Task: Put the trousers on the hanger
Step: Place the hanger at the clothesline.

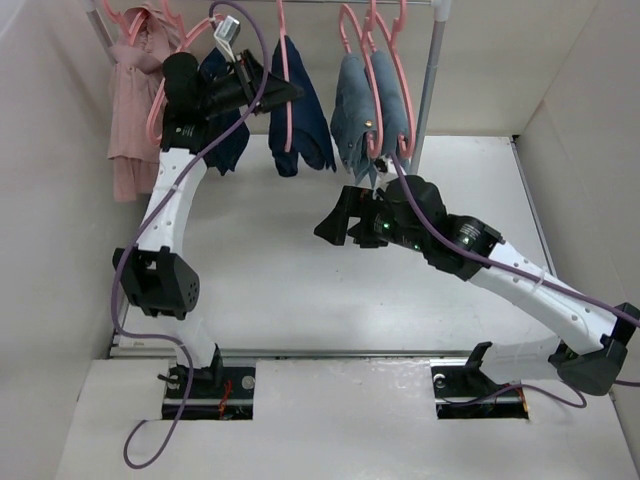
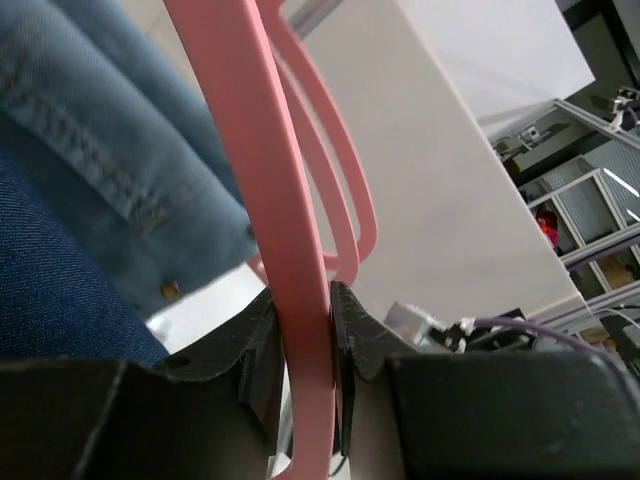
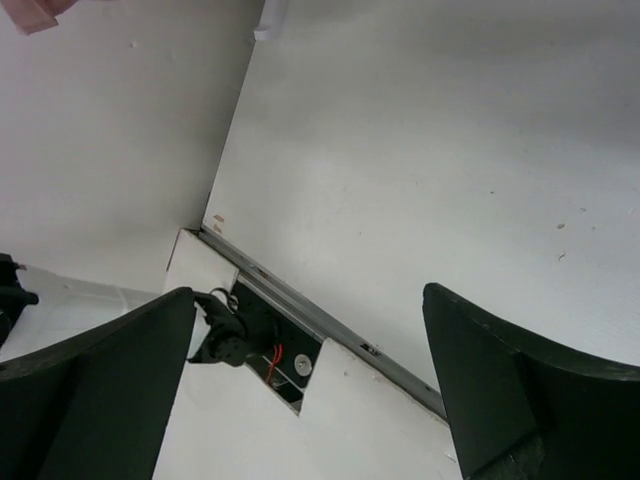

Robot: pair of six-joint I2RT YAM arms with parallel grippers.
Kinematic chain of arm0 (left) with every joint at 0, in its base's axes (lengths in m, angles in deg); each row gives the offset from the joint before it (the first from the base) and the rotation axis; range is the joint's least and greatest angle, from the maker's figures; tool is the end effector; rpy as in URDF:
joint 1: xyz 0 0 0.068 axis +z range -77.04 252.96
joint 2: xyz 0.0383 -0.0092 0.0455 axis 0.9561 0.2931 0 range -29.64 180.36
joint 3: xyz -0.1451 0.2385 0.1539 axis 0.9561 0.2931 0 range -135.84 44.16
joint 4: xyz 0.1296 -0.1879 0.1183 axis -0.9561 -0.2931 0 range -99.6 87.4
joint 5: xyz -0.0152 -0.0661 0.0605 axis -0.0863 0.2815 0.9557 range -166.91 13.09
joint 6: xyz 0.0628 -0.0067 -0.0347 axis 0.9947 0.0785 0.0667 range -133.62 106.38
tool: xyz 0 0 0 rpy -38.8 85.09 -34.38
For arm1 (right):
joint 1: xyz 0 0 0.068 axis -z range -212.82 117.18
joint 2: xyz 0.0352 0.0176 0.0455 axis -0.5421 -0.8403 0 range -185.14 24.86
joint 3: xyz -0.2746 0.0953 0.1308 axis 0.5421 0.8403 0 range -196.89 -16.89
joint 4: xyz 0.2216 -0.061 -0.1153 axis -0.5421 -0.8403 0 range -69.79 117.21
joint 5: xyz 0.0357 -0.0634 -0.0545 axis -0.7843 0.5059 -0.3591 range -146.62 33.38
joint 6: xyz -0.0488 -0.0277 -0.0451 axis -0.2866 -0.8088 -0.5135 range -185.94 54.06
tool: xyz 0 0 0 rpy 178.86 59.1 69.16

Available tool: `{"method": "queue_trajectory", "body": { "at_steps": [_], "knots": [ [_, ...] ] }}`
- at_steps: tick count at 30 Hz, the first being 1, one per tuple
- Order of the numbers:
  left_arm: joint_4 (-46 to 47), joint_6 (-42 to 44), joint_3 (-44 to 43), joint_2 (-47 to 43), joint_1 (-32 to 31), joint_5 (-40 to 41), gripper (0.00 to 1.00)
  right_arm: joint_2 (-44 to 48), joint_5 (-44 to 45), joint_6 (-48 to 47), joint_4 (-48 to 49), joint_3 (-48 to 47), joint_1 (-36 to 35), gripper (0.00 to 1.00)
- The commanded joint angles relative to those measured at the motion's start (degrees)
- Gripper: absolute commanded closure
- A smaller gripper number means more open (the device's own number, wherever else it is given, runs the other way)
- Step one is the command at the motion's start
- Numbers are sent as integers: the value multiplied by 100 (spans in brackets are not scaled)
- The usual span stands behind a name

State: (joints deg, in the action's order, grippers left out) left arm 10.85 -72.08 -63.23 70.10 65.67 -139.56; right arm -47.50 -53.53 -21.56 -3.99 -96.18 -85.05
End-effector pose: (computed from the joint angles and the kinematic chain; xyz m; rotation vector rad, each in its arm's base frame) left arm 0.3875 -0.1029 0.5482 0.4437 1.5481 -1.5686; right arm 0.1733 0.2184 0.4438 -0.1095 2.1437 0.9969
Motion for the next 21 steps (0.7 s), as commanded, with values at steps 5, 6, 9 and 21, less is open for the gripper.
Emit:
{"method": "queue_trajectory", "body": {
  "at_steps": [5,6,9,21],
  "knots": [
    [1476,-587,-871,335,17,104,100,213,235,106,18,71,-42,0],
    [1476,-649,-871,387,17,104,100,265,236,158,18,123,-42,0],
    [1529,-833,-687,449,131,157,100,266,297,159,-35,124,-42,0],
    [1450,-746,-10,503,246,-151,96,161,297,159,-88,62,-42,0]
  ]
}}
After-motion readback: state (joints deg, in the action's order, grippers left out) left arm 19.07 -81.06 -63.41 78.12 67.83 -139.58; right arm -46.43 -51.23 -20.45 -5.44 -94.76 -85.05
